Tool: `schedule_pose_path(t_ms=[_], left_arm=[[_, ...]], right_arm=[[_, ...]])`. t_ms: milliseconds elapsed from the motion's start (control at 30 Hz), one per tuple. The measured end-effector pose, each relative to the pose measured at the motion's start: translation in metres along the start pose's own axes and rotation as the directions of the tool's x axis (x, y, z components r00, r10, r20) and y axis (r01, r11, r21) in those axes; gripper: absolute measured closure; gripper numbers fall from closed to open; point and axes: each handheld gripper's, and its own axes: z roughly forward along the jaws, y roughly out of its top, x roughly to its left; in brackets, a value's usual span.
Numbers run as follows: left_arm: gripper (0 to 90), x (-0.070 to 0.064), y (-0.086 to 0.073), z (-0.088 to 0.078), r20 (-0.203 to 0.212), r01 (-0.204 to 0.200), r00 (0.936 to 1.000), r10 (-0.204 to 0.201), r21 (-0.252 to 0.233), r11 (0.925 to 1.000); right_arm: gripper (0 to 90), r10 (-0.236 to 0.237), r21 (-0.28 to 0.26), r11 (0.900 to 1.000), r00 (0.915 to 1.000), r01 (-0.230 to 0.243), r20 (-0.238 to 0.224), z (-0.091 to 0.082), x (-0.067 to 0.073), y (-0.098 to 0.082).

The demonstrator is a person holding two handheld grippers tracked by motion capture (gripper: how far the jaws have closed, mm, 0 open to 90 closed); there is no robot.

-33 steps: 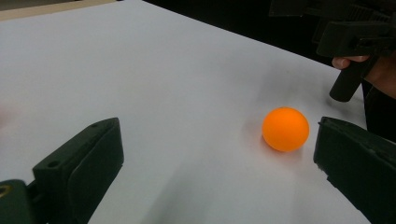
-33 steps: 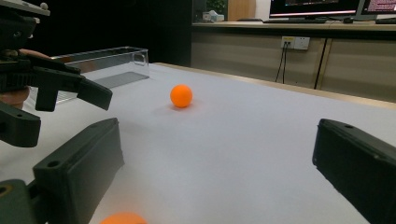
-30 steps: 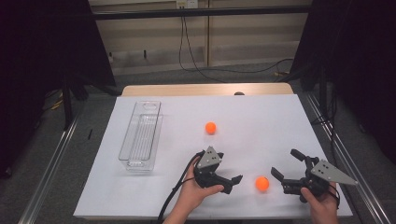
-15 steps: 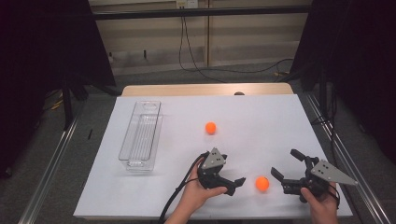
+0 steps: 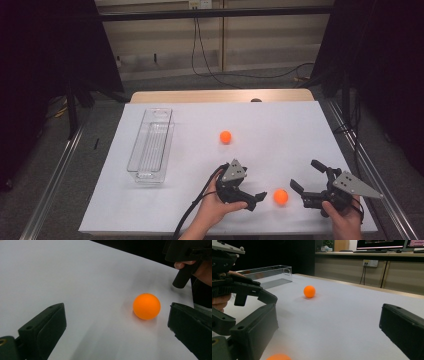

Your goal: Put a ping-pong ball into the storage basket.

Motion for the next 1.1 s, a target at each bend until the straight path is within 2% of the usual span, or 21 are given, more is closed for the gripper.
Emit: schedule_pose_path(t_ms=[1100], left_arm=[[2.2,-0.006,0.003,0.018,0.012,-0.001,0.9999,0.0,0.051,0.9987]], right_arm=[[1.3,0.001,-0.002,1.0,1.0,-0.001,-0.002,0.0,0.0,0.0]])
